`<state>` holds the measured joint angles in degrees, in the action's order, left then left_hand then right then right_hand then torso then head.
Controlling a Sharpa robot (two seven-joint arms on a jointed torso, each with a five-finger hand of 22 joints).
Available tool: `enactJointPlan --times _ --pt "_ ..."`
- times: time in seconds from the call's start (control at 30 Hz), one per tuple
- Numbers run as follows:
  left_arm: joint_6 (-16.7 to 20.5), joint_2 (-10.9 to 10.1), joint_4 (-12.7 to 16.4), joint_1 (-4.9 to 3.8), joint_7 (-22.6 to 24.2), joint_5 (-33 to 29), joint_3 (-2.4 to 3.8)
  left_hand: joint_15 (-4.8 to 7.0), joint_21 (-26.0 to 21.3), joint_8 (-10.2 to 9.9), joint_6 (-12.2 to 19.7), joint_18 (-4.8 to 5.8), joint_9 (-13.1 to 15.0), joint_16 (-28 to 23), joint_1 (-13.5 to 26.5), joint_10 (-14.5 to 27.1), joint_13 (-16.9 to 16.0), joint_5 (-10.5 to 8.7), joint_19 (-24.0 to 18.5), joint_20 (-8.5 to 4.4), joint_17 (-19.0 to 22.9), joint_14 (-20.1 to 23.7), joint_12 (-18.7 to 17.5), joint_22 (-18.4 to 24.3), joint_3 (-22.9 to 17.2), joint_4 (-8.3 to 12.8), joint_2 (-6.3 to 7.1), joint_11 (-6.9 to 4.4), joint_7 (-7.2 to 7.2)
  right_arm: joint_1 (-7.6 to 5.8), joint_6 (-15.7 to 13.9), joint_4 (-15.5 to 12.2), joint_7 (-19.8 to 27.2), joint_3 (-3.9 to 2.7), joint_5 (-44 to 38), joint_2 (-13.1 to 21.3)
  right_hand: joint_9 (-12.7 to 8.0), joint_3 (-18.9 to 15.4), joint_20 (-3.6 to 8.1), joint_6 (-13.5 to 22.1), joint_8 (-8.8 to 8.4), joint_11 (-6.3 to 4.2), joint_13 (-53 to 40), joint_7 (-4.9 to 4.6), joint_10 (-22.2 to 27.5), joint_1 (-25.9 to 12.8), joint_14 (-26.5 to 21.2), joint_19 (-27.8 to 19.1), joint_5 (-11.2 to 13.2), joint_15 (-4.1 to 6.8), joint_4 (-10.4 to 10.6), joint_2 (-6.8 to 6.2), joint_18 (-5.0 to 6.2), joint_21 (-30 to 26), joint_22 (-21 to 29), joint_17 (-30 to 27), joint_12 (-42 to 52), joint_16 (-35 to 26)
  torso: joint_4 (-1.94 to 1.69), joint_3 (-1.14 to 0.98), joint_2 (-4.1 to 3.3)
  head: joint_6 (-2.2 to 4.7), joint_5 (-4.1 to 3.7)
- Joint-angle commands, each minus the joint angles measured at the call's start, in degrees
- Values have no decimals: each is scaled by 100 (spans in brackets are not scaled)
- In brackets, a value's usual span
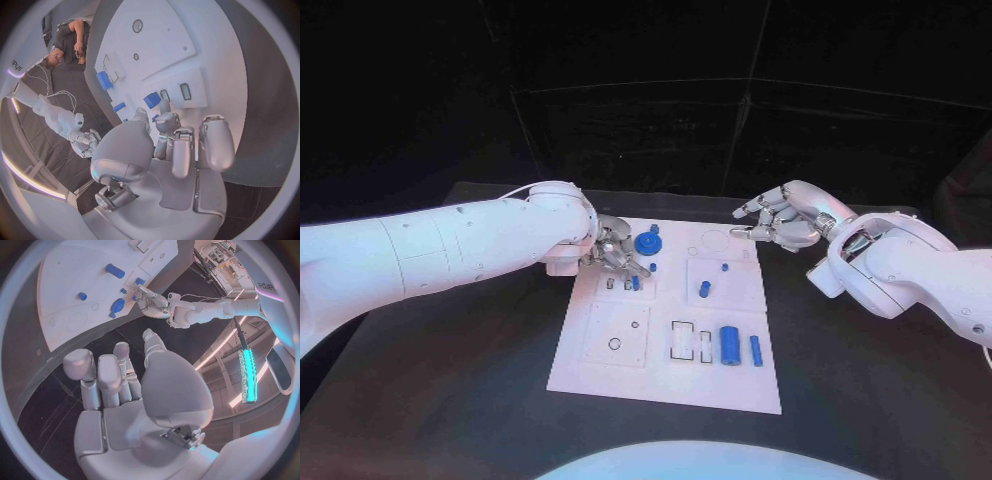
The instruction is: Assemble the parts on the task board
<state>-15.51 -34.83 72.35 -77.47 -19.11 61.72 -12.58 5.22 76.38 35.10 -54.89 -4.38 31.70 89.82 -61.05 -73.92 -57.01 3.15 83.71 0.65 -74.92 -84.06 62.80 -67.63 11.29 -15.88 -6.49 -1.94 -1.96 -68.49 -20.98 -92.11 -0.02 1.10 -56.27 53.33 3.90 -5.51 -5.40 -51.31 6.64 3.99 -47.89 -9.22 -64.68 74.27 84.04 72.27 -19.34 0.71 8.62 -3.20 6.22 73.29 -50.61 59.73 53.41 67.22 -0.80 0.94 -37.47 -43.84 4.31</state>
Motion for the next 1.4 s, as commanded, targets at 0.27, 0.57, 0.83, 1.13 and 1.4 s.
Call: enactJointPlan --times 0.27,0.57,0.83,1.13,1.4 --pt "-88 49 -8 -1 -51 34 -8 32 16 47 66 44 57 18 -31 -27 -10 -30 140 -15 -1508 -594 42 11 34 63 -33 -1 -10 -11 75 34 7 -3 16 -48 2 -35 6 20 40 -9 5 22 47 -24 1 -45 32 3 7 52 104 -27 8 -9 -15 -22 3 0 -10 -29 7" --pt "-98 95 -11 0 -51 -9 -10 31 16 61 87 42 101 18 -98 -21 -14 -29 130 -13 -1508 -594 45 10 27 125 -53 0 -11 -11 90 61 -11 -3 16 -81 2 -35 6 20 43 -10 12 22 50 -16 0 -46 32 4 7 61 105 -31 14 -15 -19 -29 -1 1 -7 -53 8" --pt "-114 106 -8 0 -51 -20 -12 30 19 78 111 40 159 18 -197 -17 -24 -29 117 -10 -1508 -594 53 5 -7 221 -96 0 -11 -11 104 91 -16 -3 16 -108 3 -35 6 20 46 -11 14 23 51 -8 0 -46 31 4 7 68 105 -33 15 -15 -18 -31 -2 2 -5 -64 12" --pt "-179 113 -10 0 -52 -21 -14 29 20 90 140 38 228 18 -329 -9 -28 -28 103 -8 -1508 -594 55 0 -67 371 -117 0 -12 -10 112 113 -18 -2 16 -129 3 -35 6 21 52 -12 18 25 52 15 0 -46 22 5 3 84 106 -40 21 -24 -17 -43 1 0 -6 -84 12" --pt "-228 127 -19 1 -55 -21 -16 29 21 85 170 35 292 18 -513 -7 -40 -27 91 -7 -1508 -594 61 -7 -164 594 -99 2 -14 -10 116 127 -15 -2 16 -142 3 -34 7 21 55 -13 18 25 51 29 0 -46 15 6 0 92 106 -43 25 -25 -14 -46 -1 3 -7 -98 7"
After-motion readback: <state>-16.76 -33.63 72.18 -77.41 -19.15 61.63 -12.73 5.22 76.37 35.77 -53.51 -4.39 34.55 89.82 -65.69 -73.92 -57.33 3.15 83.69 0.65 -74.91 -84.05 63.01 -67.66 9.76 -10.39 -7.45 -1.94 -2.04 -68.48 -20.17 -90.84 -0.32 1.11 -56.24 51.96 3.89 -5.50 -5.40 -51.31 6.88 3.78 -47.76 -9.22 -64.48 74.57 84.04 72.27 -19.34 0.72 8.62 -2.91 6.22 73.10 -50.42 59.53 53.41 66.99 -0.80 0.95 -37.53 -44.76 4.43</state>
